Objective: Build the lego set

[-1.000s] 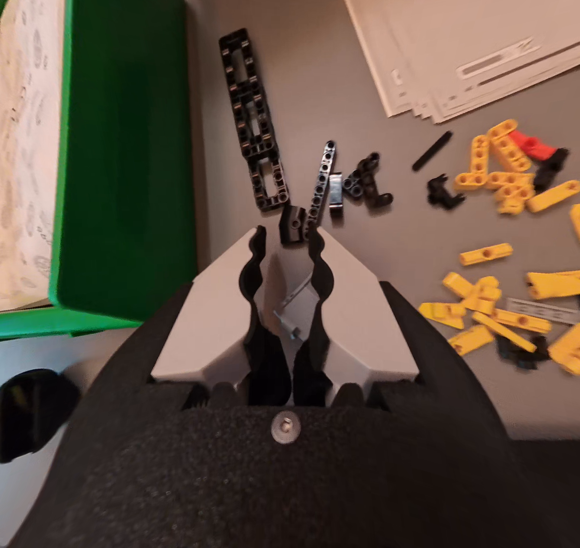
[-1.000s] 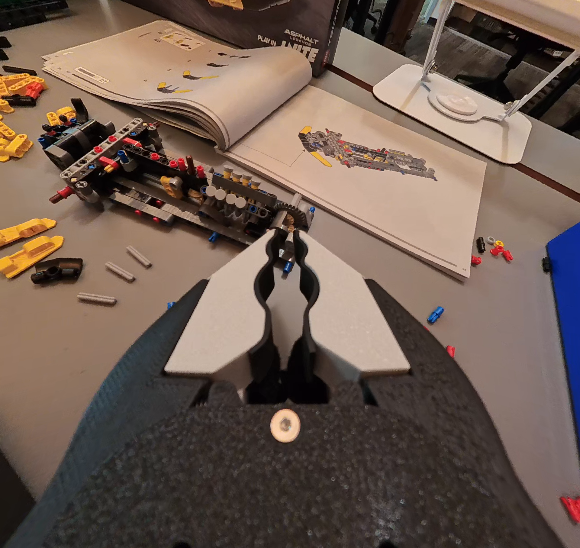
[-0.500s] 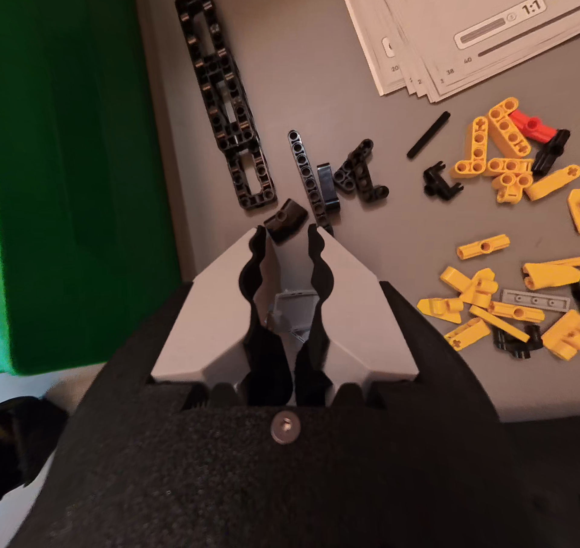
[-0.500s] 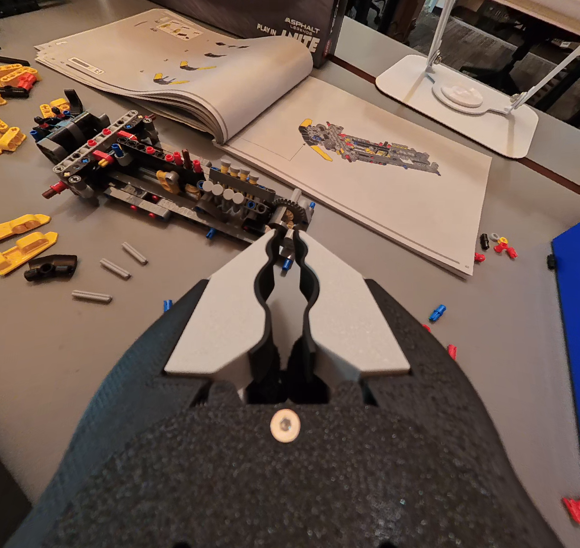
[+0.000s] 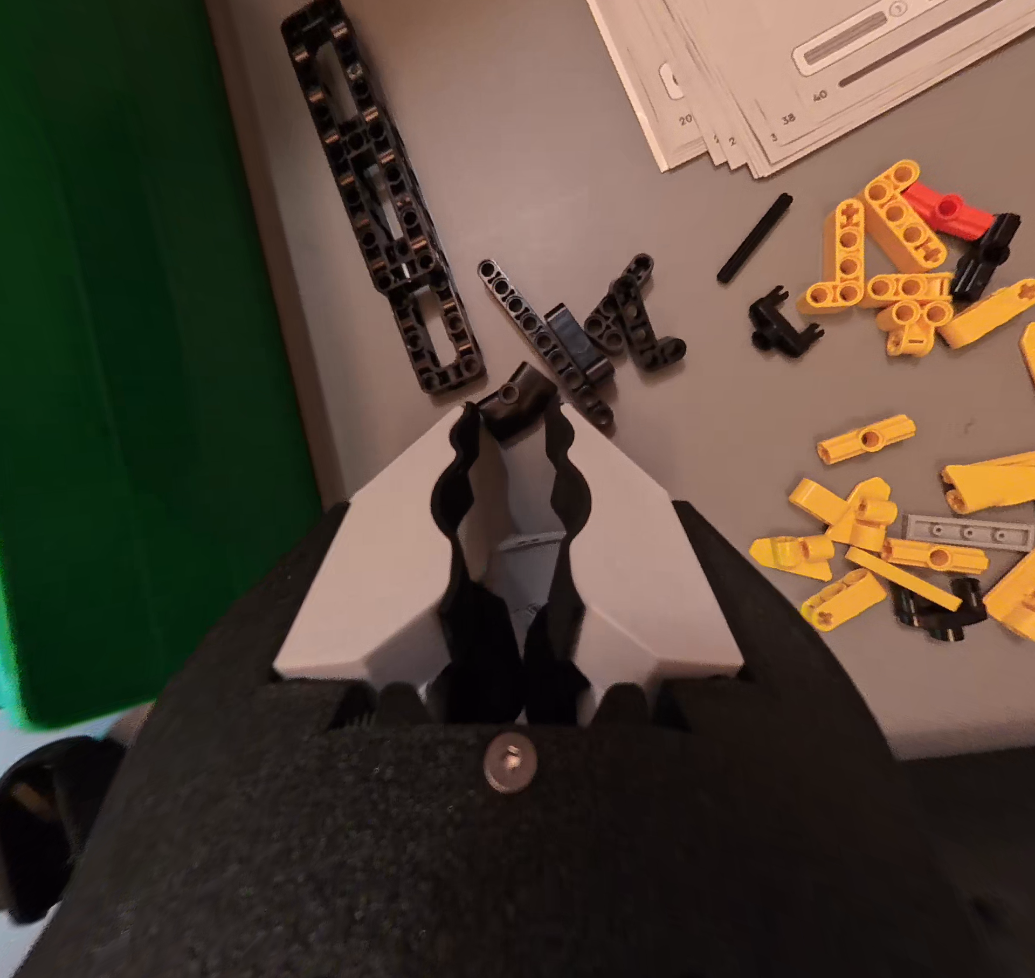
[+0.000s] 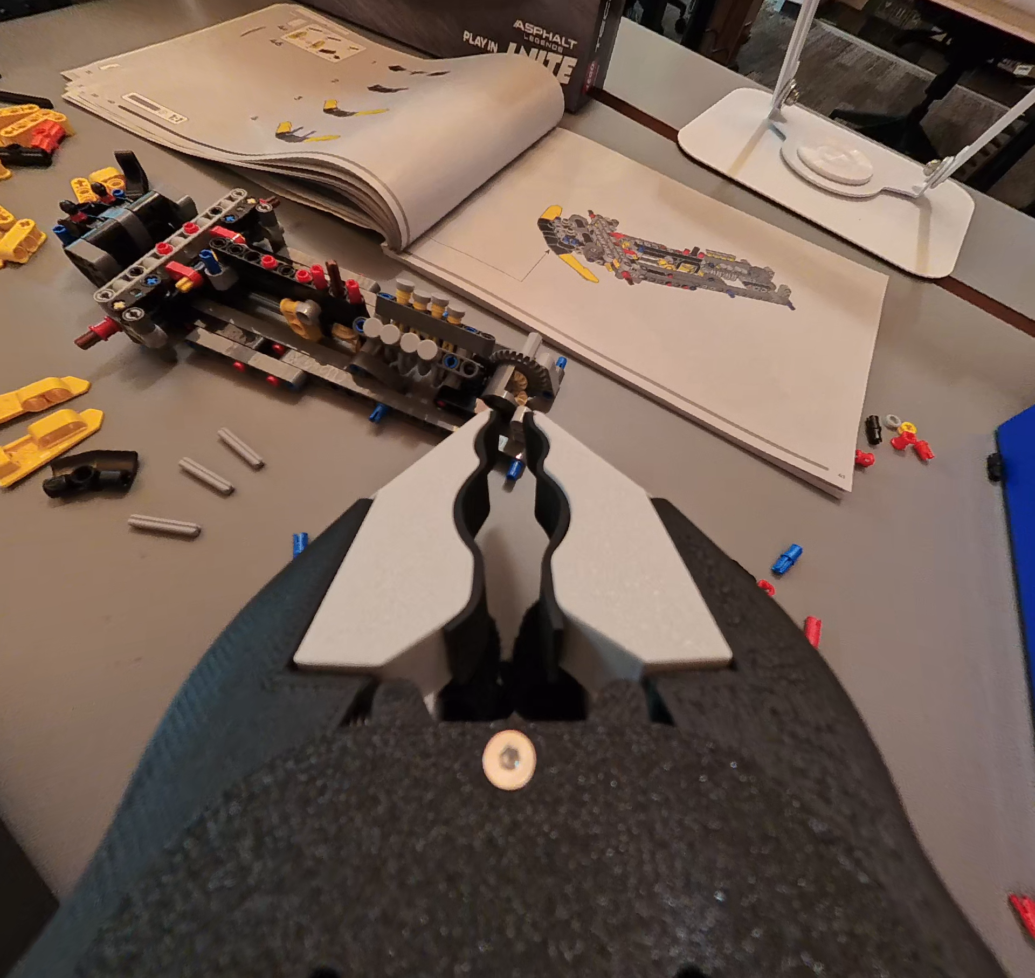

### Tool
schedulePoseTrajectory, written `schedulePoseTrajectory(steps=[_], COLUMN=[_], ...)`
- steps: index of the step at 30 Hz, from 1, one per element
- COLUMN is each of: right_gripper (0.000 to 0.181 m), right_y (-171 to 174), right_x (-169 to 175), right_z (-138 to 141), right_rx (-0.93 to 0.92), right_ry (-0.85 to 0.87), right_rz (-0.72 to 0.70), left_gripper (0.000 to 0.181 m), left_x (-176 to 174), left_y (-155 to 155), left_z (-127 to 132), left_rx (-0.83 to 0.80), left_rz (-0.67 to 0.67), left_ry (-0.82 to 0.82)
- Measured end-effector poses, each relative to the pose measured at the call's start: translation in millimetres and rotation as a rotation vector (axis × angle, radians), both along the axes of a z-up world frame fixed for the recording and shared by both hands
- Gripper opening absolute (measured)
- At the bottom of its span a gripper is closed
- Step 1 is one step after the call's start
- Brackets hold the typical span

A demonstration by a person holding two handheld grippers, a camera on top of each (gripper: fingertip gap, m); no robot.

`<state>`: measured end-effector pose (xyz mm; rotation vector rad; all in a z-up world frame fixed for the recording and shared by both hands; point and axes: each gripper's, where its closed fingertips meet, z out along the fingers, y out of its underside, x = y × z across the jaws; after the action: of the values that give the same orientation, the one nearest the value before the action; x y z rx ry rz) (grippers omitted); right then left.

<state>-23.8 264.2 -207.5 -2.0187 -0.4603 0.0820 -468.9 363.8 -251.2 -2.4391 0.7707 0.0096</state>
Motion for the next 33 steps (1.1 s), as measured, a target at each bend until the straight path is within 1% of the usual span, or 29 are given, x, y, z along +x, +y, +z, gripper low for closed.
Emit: schedulePoseTrajectory(steps=[4, 6, 7, 9, 11, 14, 16, 18, 20, 24, 27, 29, 33], right_gripper=[0.007, 0.007, 0.007, 0.007, 0.007, 0.007, 0.007, 0.007, 0.007, 0.007, 0.007, 0.007, 0.007], right_y=[0, 0, 0, 0, 0, -1, -1, -1, -2, -3, -4, -6, -6], right_x=[0, -1, -1, -2, -2, -2, -2, -2, -2, -3, -4, -4, -4], right_z=[1, 0, 0, 1, 1, 2, 3, 4, 5, 7, 8, 10, 11], right_rx=[0.002, 0.002, 0.002, 0.005, 0.006, 0.011, 0.016, 0.021, 0.024, 0.036, 0.042, 0.048, 0.048], right_ry=[0.004, 0.001, -0.002, -0.004, -0.005, -0.005, -0.003, 0.002, 0.003, -0.001, 0.000, 0.007, 0.021], right_rz=[0.001, 0.002, 0.003, 0.005, 0.006, 0.005, 0.004, 0.003, 0.004, 0.008, 0.010, 0.012, 0.016], left_gripper=[0.021, 0.022, 0.022, 0.021, 0.021, 0.021, 0.021, 0.021, 0.021, 0.021, 0.021, 0.021, 0.020], left_x=[-3, 3, 12, 39, 76, 127, 159, 187, 213, 257, 285, 300, 317], left_y=[-2, -5, -8, -18, -35, -69, -92, -110, -126, -147, -155, -157, -149], left_z=[14, 31, 41, 63, 80, 91, 90, 83, 71, 46, 27, 19, 13], left_rx=[0.055, 0.103, 0.130, 0.174, 0.193, 0.193, 0.166, 0.149, 0.101, 0.021, -0.011, -0.017, -0.019], left_rz=[0.011, -0.006, -0.035, -0.123, -0.248, -0.457, -0.588, -0.691, -0.774, -0.900, -0.990, -1.030, -1.030], left_ry=[0.007, -0.023, -0.049, -0.129, -0.229, -0.301, -0.341, -0.360, -0.367, -0.363, -0.293, -0.237, -0.164])
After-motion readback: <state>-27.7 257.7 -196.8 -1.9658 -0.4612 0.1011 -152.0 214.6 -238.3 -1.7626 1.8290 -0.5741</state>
